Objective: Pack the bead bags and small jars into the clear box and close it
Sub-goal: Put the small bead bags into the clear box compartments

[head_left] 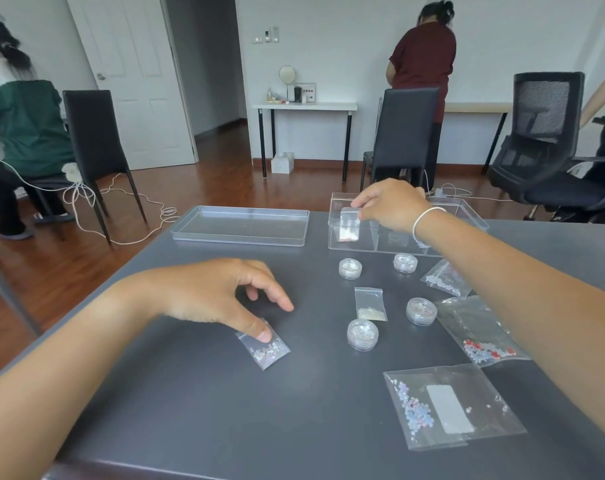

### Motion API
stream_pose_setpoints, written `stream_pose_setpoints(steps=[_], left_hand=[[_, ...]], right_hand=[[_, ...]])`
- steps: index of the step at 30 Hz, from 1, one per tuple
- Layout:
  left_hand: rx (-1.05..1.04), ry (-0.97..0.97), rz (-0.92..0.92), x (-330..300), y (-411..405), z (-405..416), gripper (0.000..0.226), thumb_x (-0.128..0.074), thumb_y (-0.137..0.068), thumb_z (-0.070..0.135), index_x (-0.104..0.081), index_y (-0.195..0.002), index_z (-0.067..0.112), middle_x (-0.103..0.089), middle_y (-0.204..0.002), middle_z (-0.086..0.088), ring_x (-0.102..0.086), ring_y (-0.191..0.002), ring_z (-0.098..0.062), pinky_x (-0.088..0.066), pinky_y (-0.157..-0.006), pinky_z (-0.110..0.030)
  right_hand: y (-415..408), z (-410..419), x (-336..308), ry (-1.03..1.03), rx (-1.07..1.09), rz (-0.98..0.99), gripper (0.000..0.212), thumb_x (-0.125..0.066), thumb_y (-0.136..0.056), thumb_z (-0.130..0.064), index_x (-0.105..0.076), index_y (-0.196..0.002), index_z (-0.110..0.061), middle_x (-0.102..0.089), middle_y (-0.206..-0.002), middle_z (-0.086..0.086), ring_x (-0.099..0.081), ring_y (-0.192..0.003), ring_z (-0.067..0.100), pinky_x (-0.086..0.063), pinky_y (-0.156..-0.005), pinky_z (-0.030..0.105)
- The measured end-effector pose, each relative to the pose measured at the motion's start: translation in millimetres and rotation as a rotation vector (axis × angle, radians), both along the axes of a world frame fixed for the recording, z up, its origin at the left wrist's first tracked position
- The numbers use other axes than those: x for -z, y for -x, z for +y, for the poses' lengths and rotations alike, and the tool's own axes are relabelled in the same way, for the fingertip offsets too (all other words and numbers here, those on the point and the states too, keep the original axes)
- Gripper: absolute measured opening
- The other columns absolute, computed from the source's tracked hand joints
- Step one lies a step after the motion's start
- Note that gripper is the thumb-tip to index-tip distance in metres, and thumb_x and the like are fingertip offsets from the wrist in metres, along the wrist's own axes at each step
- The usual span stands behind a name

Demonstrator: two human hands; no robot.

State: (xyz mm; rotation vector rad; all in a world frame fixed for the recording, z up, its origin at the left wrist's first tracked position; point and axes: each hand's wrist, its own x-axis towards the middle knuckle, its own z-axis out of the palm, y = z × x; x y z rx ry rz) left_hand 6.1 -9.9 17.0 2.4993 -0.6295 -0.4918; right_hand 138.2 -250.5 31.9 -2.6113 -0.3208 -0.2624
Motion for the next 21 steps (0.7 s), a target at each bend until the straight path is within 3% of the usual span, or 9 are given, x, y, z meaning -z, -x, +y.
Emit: stream_pose_setpoints(steps=[4, 8, 9, 11, 13, 15, 17, 21], left_hand=[[-0.01, -0.011, -0.017, 2.2, 0.7, 1.0, 0.029, -0.07, -0.061, 0.046, -0.063, -0.088, 0.051, -0.05, -0.093, 0.033, -0.046, -0.087, 0.008, -0.032, -0.068, -0.001], [-0.026, 0.011, -0.039, 3.6, 0.2, 1.4, 0.023, -0.074, -0.069, 0.034, -0.065, -0.085, 0.048, -0.052, -0.088, 0.033, -0.047, -0.083, 0.005, -0.034, -0.067, -0.002], [-0.032, 0.021, -0.044, 4.3, 0.2, 1.3, 0.023, -0.075, -0.07, 0.032, -0.065, -0.084, 0.048, -0.052, -0.086, 0.033, -0.047, -0.082, 0.004, -0.035, -0.067, -0.003], [-0.044, 0.039, -0.053, 4.9, 0.7, 0.6, 0.023, -0.075, -0.07, 0.031, -0.066, -0.084, 0.047, -0.053, -0.084, 0.032, -0.048, -0.08, 0.003, -0.036, -0.067, -0.004], [-0.064, 0.056, -0.059, 4.8, 1.6, -0.4, 0.021, -0.075, -0.07, 0.031, -0.067, -0.084, 0.045, -0.055, -0.084, 0.028, -0.049, -0.077, 0.001, -0.039, -0.067, -0.008], [-0.108, 0.062, -0.075, 3.9, 3.0, -1.9, 0.019, -0.075, -0.071, 0.029, -0.069, -0.085, 0.04, -0.057, -0.084, 0.023, -0.052, -0.075, -0.002, -0.044, -0.07, -0.017], [-0.175, 0.035, -0.137, 2.3, 4.3, -3.3, 0.015, -0.072, -0.073, 0.03, -0.069, -0.087, 0.036, -0.058, -0.087, 0.017, -0.055, -0.072, -0.003, -0.046, -0.073, -0.023], [-0.286, -0.067, -0.227, -0.2, 7.5, -3.6, 0.017, -0.069, -0.073, 0.041, -0.066, -0.089, 0.035, -0.061, -0.089, 0.015, -0.056, -0.073, 0.002, -0.041, -0.065, -0.015]], right_hand=[[6.7, -3.7, -3.7, 0.095, 0.049, -0.205, 0.026, -0.048, -0.088, -0.018, -0.069, -0.098, -0.029, -0.067, -0.112, -0.003, -0.042, -0.117, 0.026, -0.022, -0.097, 0.039], [29.6, -10.7, -10.0, 0.017, -0.018, -0.292, 0.024, -0.05, -0.085, -0.014, -0.07, -0.09, -0.027, -0.064, -0.098, -0.003, -0.051, -0.105, 0.022, -0.03, -0.096, 0.04], [38.4, -12.5, -9.1, -0.021, -0.071, -0.265, 0.023, -0.053, -0.084, -0.013, -0.071, -0.088, -0.026, -0.063, -0.092, -0.006, -0.055, -0.097, 0.015, -0.035, -0.096, 0.038], [58.0, -16.9, -4.4, -0.055, -0.202, -0.147, 0.018, -0.057, -0.083, -0.014, -0.071, -0.085, -0.027, -0.062, -0.085, -0.009, -0.056, -0.074, -0.005, -0.044, -0.083, 0.019], [76.1, -21.4, 3.8, -0.015, -0.308, 0.011, 0.011, -0.063, -0.081, -0.022, -0.069, -0.083, -0.031, -0.063, -0.084, -0.011, -0.054, -0.058, -0.011, -0.041, -0.058, 0.005], [88.2, -25.7, 11.5, 0.022, -0.343, 0.123, 0.006, -0.067, -0.077, -0.032, -0.068, -0.083, -0.033, -0.064, -0.083, -0.014, -0.05, -0.049, -0.013, -0.036, -0.05, 0.002], [94.9, -29.2, 16.8, 0.043, -0.344, 0.175, 0.013, -0.069, -0.074, -0.038, -0.067, -0.086, -0.034, -0.063, -0.081, -0.016, -0.047, -0.048, -0.016, -0.034, -0.05, 0.003], [101.8, -30.5, 22.2, 0.127, -0.315, 0.194, 0.031, -0.069, -0.067, -0.05, -0.065, -0.093, -0.035, -0.056, -0.084, -0.019, -0.048, -0.063, -0.009, -0.029, -0.07, 0.018]])
